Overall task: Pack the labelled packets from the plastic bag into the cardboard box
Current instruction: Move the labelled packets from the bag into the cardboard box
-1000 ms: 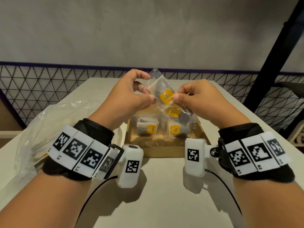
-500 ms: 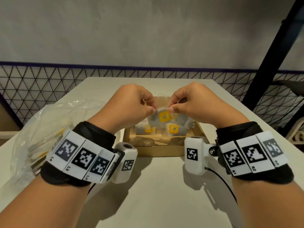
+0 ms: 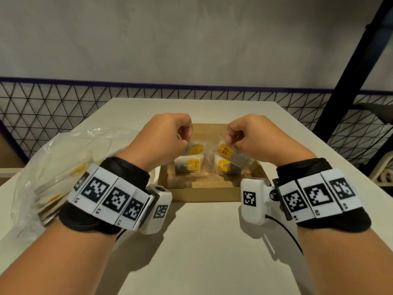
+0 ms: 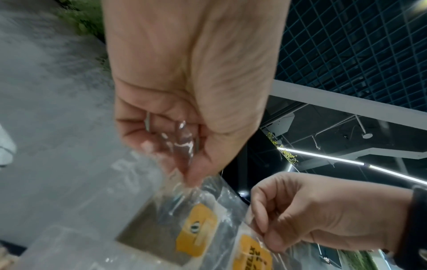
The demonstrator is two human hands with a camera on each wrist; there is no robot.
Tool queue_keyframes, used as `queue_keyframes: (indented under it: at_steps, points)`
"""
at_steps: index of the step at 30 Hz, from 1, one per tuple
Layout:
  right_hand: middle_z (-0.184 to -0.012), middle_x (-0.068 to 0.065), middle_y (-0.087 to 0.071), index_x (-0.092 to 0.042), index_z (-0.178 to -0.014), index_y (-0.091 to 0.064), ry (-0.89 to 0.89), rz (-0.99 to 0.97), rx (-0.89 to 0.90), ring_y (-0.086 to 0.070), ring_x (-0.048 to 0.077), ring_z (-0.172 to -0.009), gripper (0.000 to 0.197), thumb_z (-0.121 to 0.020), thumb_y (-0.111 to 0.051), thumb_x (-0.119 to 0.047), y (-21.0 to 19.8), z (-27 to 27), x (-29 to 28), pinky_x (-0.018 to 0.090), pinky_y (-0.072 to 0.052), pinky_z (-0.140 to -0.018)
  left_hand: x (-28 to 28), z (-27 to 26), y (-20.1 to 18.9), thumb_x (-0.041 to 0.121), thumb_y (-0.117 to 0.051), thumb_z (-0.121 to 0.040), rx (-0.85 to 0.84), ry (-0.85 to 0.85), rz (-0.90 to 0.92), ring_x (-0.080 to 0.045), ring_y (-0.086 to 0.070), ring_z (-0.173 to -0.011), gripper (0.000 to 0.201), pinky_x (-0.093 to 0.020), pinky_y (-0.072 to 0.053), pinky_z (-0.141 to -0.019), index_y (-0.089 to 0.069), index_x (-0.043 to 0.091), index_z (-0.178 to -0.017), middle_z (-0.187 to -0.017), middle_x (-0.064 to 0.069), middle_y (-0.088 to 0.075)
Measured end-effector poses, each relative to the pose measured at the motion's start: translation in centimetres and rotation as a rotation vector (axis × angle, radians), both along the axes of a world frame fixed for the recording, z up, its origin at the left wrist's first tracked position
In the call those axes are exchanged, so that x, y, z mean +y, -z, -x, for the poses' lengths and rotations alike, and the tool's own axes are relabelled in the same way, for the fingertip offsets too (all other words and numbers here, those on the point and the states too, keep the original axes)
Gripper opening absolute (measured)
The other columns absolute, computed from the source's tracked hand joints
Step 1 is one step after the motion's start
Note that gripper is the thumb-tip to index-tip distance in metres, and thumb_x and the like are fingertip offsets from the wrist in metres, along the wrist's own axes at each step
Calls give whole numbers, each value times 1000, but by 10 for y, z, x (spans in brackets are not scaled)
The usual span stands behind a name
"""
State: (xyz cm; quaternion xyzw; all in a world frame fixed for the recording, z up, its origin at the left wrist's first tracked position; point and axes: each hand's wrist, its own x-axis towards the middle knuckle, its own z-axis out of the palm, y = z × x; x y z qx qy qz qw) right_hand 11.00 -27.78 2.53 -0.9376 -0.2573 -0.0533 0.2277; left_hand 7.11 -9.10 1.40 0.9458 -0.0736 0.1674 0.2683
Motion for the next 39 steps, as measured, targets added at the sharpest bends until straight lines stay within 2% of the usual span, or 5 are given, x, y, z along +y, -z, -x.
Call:
queue_keyframes:
  at_steps: [10,22,26,30,39]
  points:
    - [-122,6,-61,-11,-113,-66,77,424,201,-55,24,-112,31,-92,-45,-6,8,2,4,32,-45,-97,8,-16,19,3,-52,-90,287,105,-323,-14,-53,-105,28,-21,-40,-86,-70,16,-105,-112,7,-58]
    - [-122,11,-61,-5,-114,-63,108,492,203,-56,27,-111,31,-91,-44,-7,14,-3,5,35,-47,-94,0,-10,14,17,-57,-90,409,140,-302,-5,-39,-105,42,-17,-32,-87,-52,15,-132,-134,10,-41]
    - [-103,10,-63,-4,-107,-65,117,527,240,-58,23,-93,28,-90,-44,-8,15,-4,3,25,-44,-68,3,-9,17,17,-63,-85,508,51,-280,-13,-48,-115,51,-22,-38,-90,-45,20,-132,-132,6,-51]
    - [-120,12,-61,-4,-116,-62,142,490,237,-58,27,-110,31,-91,-44,-8,12,-4,2,34,-47,-91,6,-10,15,17,-64,-83,472,43,-302,-14,-41,-126,55,-27,-38,-101,-46,20,-135,-139,11,-45]
    - [-123,11,-59,-6,-117,-62,149,423,225,-54,26,-114,33,-91,-43,-7,7,3,6,33,-45,-94,4,-7,14,15,-58,-85,524,-23,-356,-19,-55,-106,44,-26,-45,-85,-52,18,-129,-123,1,-57]
